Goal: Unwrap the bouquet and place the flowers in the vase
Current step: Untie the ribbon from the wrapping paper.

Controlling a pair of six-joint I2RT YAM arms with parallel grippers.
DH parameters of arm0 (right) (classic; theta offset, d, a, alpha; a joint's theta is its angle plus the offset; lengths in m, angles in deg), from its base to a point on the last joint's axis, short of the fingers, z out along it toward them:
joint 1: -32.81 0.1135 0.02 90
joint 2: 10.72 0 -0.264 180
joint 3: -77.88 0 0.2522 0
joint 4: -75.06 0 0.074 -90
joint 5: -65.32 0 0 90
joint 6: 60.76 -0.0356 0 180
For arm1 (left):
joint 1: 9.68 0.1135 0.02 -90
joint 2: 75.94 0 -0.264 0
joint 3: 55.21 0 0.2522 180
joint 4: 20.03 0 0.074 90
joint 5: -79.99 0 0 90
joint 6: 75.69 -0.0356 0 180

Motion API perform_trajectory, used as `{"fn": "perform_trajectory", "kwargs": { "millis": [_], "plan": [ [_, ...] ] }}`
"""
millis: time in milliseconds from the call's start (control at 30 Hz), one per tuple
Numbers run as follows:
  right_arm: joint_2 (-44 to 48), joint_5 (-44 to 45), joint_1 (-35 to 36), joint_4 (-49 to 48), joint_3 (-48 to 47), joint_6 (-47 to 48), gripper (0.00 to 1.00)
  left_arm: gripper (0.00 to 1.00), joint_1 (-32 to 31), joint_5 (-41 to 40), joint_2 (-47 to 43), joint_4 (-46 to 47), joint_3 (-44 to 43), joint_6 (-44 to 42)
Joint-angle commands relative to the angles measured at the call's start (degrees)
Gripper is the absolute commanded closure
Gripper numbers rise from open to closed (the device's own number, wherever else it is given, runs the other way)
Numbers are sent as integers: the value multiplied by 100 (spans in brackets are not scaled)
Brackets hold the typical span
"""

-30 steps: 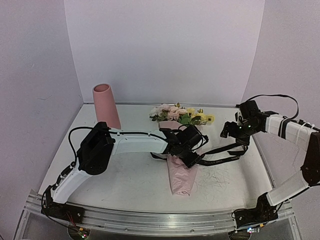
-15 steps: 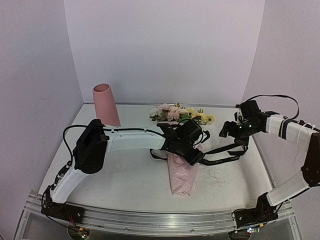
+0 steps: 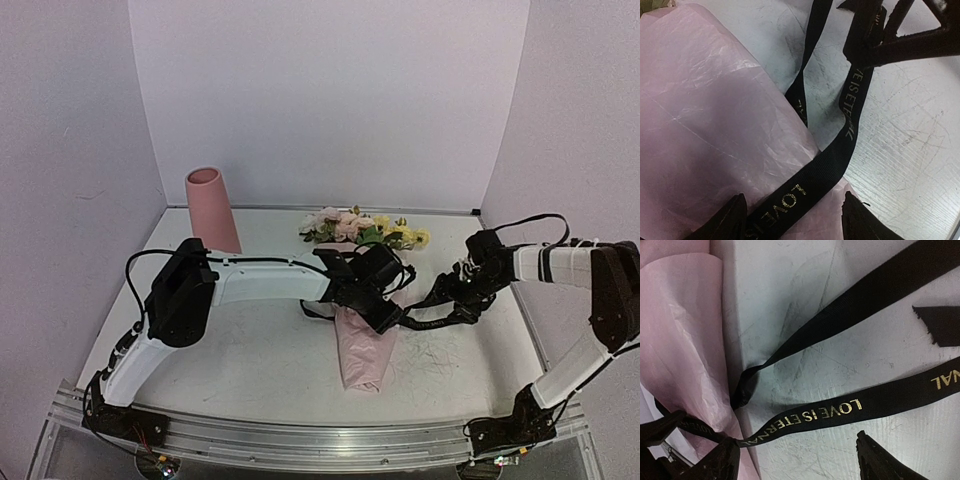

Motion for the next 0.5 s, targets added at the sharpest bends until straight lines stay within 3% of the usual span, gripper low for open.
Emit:
{"fn": "perform_trajectory", "kwargs": {
  "millis": [0,100,267,333,467],
  "plan": [
    [-204,-295,20,-121,-86,-564,21,37,-26,-285,-301,-43,-48,-88],
    [-374,-441,21,-123,-129,-772,22,47,-43,-370,-276,-76,-28,-179],
    [-669,-622,21,-124,-278,-795,23,87,-53,-484,-199,-184,-129,-184],
    [-661,-584,23,-115,-327,-731,24,98,-48,-509,-221,-200,-185,-112],
    [-607,-526,23,-99,-418,-612,24,100,-52,-693,-359,-200,-208,41]
  ]
}}
